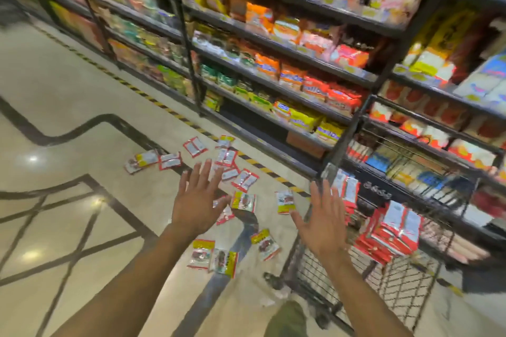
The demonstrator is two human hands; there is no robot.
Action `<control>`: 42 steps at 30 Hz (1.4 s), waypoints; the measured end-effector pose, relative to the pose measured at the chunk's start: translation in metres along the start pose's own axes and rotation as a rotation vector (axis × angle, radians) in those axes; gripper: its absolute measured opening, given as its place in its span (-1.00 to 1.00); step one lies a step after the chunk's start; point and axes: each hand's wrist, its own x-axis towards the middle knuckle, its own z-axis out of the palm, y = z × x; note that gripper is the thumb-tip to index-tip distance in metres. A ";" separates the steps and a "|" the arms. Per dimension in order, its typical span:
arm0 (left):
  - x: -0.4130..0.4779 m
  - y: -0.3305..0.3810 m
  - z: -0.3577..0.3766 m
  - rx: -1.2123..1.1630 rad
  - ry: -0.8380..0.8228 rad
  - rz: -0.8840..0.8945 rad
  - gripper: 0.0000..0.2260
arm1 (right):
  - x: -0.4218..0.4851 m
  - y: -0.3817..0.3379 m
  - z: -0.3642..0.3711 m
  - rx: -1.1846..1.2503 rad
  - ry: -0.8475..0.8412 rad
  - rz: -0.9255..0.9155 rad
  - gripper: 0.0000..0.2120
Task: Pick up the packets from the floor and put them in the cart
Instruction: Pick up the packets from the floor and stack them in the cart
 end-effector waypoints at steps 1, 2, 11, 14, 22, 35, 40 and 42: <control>-0.020 -0.025 -0.010 -0.004 0.002 -0.028 -0.32 | -0.011 -0.024 0.001 0.007 -0.002 -0.021 -0.10; -0.038 -0.048 -0.019 0.001 0.000 -0.053 -0.32 | -0.020 -0.045 0.004 0.016 -0.005 -0.036 -0.09; -0.116 -0.158 -0.031 -0.057 -0.021 -0.167 -0.30 | -0.066 -0.168 0.023 0.015 -0.077 -0.147 -0.10; -0.113 -0.166 -0.018 -0.074 -0.049 -0.179 -0.29 | -0.064 -0.183 0.040 -0.009 -0.107 -0.163 -0.13; -0.060 -0.168 0.045 -0.032 -0.212 -0.128 -0.29 | -0.025 -0.187 0.112 0.029 -0.210 -0.149 -0.09; 0.068 -0.189 0.265 -0.020 -0.385 -0.036 -0.27 | 0.076 -0.160 0.334 0.077 -0.303 -0.140 -0.14; 0.093 -0.197 0.389 -0.048 -0.450 -0.019 -0.29 | 0.094 -0.137 0.458 0.050 -0.341 -0.139 -0.15; 0.095 -0.204 0.441 -0.076 -0.490 -0.016 -0.31 | 0.095 -0.130 0.509 0.052 -0.340 -0.137 -0.18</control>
